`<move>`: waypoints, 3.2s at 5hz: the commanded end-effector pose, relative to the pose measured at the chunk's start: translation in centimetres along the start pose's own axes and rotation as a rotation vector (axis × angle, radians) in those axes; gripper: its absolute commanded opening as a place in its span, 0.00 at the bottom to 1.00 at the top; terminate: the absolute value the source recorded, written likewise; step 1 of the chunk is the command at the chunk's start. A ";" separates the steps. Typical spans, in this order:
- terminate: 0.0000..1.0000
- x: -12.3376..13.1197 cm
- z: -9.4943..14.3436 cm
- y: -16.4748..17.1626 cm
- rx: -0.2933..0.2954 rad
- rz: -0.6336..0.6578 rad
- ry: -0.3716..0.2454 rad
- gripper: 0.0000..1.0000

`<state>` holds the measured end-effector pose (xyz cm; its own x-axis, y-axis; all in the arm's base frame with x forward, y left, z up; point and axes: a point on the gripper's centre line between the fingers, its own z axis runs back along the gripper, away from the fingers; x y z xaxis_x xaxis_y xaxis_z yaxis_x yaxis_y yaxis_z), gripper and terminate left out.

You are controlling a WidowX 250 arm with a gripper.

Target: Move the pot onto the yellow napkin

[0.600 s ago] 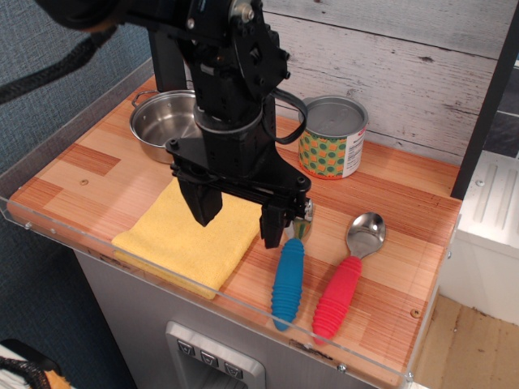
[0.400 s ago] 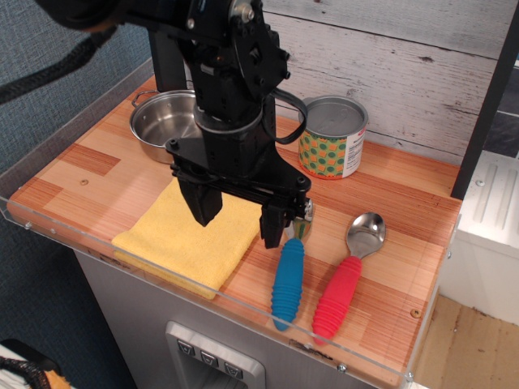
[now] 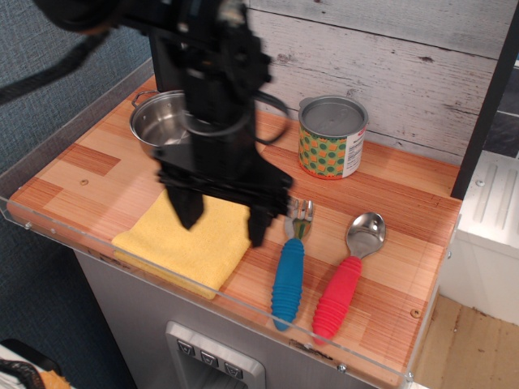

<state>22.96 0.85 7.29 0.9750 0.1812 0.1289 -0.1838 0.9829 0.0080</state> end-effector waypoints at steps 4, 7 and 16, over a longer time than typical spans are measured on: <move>0.00 5.4 0.6 10.8 0.032 0.740 -0.026 1.00; 0.00 8.4 -0.8 14.7 0.070 0.928 -0.079 1.00; 0.00 9.4 -3.6 15.3 -0.012 0.928 -0.139 0.00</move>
<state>30.19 16.96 3.04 0.4293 0.8922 0.1401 -0.8839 0.4469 -0.1376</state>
